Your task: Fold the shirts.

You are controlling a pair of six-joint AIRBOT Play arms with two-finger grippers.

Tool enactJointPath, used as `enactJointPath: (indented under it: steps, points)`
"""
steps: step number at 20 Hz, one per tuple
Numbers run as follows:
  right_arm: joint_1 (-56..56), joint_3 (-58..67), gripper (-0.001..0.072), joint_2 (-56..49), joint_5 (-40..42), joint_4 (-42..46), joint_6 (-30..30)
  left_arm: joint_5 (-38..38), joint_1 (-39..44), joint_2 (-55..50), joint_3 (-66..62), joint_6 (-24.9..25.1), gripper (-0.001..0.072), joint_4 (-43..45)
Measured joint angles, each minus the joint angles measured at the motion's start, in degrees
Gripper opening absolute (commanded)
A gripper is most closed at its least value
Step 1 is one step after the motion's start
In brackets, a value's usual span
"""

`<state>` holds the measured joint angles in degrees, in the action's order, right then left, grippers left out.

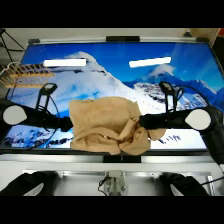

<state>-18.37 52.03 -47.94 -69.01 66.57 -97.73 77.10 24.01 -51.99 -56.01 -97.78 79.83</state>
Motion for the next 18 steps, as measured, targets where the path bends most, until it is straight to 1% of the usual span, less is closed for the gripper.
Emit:
enactJointPath:
  steps: [2,4,8,9,10,12,13,15,16,18]
  points:
    - [0.0,0.0,0.006,0.0,0.0,-0.02,0.0,0.33,2.34,-0.07,3.67,-0.35,0.057,-0.09]
    - [0.0,0.0,0.006,0.0,0.0,-0.02,0.0,-1.95,4.22,-0.09,8.66,-2.38,0.0569,-0.17]
    - [0.0,0.0,0.006,0.0,0.0,-0.04,0.0,-12.2,5.68,-0.79,16.24,-6.71,0.0566,-0.13]
    - [0.0,0.0,0.0061,0.0,0.0,-0.04,0.0,-14.71,5.88,-1.29,17.18,-7.28,0.0563,-0.13]
    - [0.0,0.0,0.006,0.0,0.0,-0.04,0.02,-17.03,5.99,-2.12,17.92,-7.74,0.0544,-0.11]
    - [0.0,0.0,0.0061,0.0,0.0,-0.02,0.02,-20.24,6.08,-4.5,18.8,-8.26,0.0538,-0.11]
    - [0.0,0.0,0.006,0.0,0.02,-0.04,0.02,-21.29,6.16,-5.95,19.06,-8.52,0.0468,-0.13]
    - [0.0,0.0,0.006,-0.02,0.02,-0.02,0.02,-22.21,6.25,-8.52,19.39,-8.74,0.01,-0.13]
    - [-0.02,0.0,0.006,-0.02,0.04,-0.02,0.02,-22.62,6.25,-9.35,19.47,-8.74,0.0062,-0.13]
    - [0.0,0.0,0.006,-0.02,0.11,-0.02,0.02,-22.53,6.27,-10.12,19.15,-8.44,0.0055,-0.11]
